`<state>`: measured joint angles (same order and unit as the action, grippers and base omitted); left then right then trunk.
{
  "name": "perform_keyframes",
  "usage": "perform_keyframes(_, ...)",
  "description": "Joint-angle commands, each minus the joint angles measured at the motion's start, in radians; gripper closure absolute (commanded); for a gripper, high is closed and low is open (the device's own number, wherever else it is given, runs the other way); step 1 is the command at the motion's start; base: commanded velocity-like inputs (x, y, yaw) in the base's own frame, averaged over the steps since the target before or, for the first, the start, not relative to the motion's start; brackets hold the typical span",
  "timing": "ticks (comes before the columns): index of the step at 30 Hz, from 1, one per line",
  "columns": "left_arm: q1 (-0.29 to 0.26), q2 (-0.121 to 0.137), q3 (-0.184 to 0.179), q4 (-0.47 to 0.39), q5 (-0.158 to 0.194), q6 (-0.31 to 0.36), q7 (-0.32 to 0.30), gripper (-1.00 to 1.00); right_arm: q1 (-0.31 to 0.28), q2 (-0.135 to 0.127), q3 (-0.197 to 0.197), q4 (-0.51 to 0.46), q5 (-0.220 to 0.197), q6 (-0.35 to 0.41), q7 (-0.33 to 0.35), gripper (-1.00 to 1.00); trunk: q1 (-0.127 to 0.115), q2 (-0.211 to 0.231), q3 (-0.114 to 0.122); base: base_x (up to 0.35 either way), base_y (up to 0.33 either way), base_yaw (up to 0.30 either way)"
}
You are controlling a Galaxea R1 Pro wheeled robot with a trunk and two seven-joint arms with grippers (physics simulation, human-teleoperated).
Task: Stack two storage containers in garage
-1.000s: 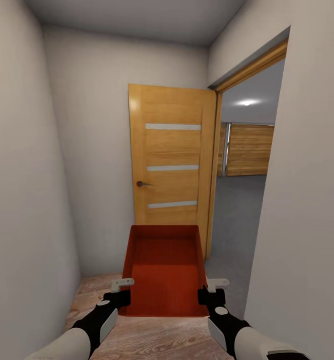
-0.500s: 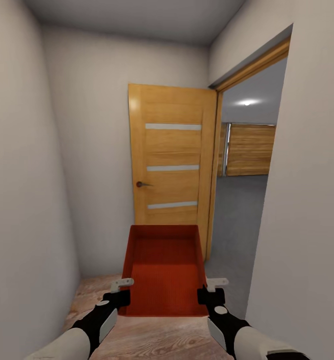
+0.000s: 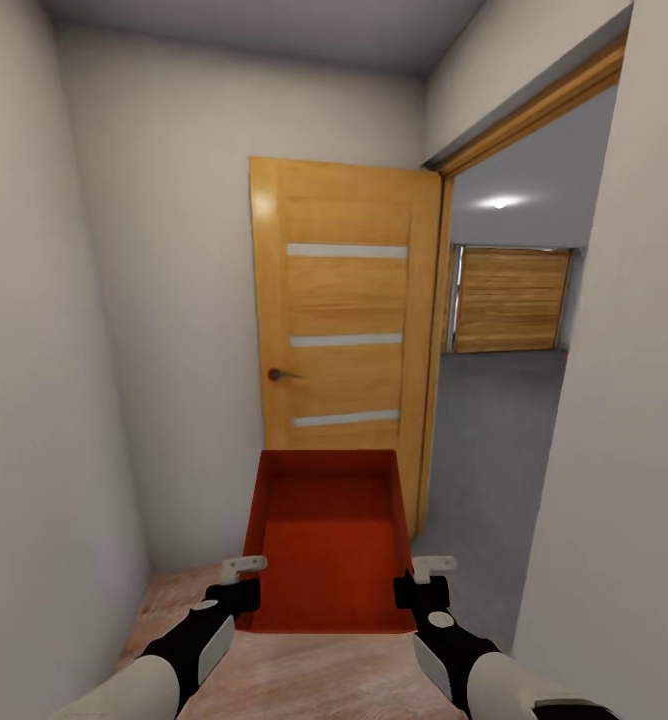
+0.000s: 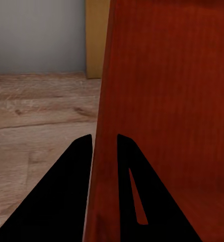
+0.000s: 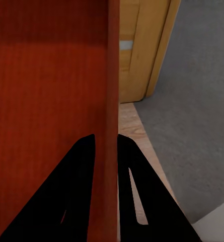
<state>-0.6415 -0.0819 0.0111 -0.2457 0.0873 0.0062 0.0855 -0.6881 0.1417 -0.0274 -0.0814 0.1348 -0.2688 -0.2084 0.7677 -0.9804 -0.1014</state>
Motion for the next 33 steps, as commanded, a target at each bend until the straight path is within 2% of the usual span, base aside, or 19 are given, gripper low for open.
perform_keyframes(1, -0.001, 0.006, 0.0, -0.006, 0.003, -0.005, 0.007, 1.0, -0.001, -0.002, 0.003, 0.004, 0.004, -0.001, -0.005, 1.0, 0.001, -0.001, -0.002, 0.321, 0.0, 0.0)
perform_keyframes(10, -0.001, 0.007, -0.003, 0.0, 0.01, -0.016, 0.005, 1.0, 0.0, -0.002, -0.02, 0.005, 0.032, -0.005, -0.005, 1.0, 0.001, -0.001, -0.002, 0.321, 0.0, 0.0)
perform_keyframes(11, -0.001, 0.016, -0.003, -0.016, 0.0, -0.017, 0.008, 1.0, 0.0, -0.002, 0.01, 0.005, -0.034, -0.005, -0.005, 1.0, 0.001, -0.001, -0.002, 0.321, 0.0, 0.0)
perform_keyframes(23, -0.001, 0.016, -0.005, -0.021, -0.001, -0.018, 0.008, 1.0, -0.001, -0.003, 0.01, 0.005, -0.032, -0.006, -0.003, 1.0, 0.001, -0.001, -0.002, 0.32, 0.0, 0.0)
perform_keyframes(33, -0.001, 0.016, -0.006, -0.021, -0.001, -0.019, 0.008, 1.0, 0.0, -0.005, 0.01, 0.005, -0.031, -0.006, -0.002, 1.0, 0.001, -0.001, -0.002, 0.052, 0.0, 0.0)
